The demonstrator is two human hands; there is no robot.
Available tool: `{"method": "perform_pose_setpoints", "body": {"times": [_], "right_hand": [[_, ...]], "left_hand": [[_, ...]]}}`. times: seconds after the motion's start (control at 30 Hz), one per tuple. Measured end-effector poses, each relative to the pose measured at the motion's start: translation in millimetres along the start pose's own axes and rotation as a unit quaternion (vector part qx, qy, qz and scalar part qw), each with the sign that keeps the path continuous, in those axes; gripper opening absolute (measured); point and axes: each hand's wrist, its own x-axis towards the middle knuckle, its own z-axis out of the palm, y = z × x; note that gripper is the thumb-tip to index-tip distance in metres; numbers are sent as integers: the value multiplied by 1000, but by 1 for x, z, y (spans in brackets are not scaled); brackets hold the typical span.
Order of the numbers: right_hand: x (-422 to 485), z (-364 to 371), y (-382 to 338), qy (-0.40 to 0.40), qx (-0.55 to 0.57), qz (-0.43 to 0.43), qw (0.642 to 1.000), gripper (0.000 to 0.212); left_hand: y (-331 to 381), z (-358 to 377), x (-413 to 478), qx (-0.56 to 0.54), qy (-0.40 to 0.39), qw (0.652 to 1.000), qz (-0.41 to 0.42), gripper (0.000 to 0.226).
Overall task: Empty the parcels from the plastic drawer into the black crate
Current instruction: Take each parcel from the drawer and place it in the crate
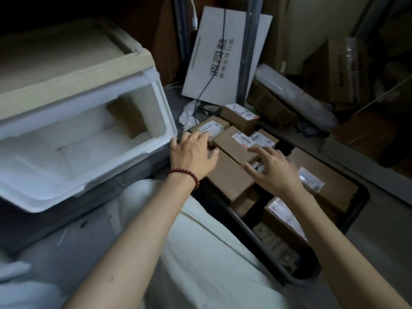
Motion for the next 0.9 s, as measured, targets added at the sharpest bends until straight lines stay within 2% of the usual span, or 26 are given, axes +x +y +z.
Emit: {"method": "perform_pose_setpoints", "body": {"times": [0.17,0.37,0.5,0.73,0.9], "right_hand": [[44,-8,-77,33,21,-84,996,55],[63,-2,-156,15,46,-183,982,54],[61,11,-190,-27,72,-209,975,53],[64,36,-208,-60,99,-195,974,59],[88,53,-223,-26,30,-217,975,59]], "left_hand": [[-52,-36,-8,33,25,996,-85,43],[-95,-46,-44,32,29,983,-180,44],[-118,-48,-63,38,7,974,-224,47],[-152,-54,-79,53,22,975,-215,44],[-179,-55,-65,82,2,977,-195,47]]}}
